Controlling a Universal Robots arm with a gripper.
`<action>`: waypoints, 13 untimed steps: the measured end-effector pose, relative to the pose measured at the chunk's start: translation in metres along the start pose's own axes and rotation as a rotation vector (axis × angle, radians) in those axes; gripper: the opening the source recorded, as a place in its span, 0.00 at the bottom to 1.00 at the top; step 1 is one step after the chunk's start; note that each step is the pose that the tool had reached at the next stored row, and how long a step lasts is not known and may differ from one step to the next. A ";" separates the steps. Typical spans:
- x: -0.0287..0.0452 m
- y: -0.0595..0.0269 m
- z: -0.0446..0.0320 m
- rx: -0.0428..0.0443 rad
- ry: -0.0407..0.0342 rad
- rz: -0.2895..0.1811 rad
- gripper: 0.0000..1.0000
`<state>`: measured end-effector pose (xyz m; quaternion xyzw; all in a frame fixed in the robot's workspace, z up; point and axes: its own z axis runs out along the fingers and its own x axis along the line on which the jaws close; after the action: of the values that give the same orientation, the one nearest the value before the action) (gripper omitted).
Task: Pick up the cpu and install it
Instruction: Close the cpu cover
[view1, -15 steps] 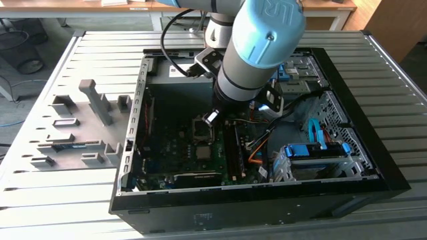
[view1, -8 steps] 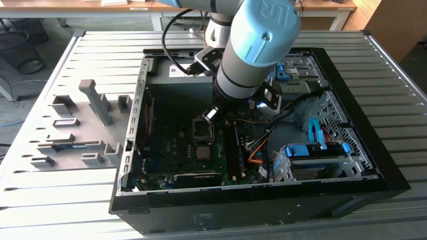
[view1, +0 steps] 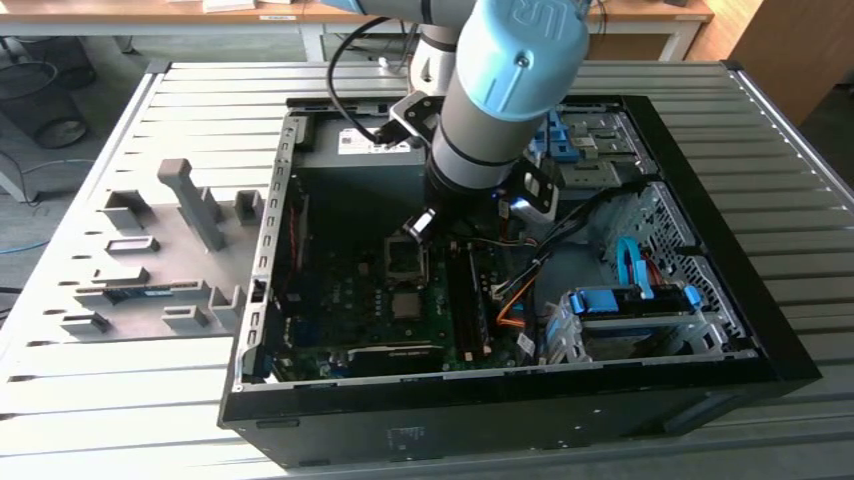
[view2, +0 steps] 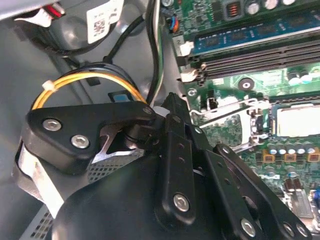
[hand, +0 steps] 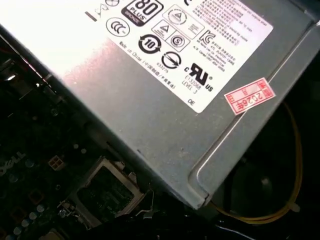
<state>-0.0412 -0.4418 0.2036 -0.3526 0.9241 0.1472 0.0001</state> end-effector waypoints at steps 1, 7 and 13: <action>-0.0003 0.0003 0.0003 0.0091 0.0073 0.002 0.10; 0.0005 0.0017 0.0019 0.0188 0.0145 0.007 0.10; 0.0011 0.0018 0.0042 0.0189 0.0139 0.009 0.10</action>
<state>-0.0436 -0.4400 0.1999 -0.3495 0.9270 0.1360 -0.0036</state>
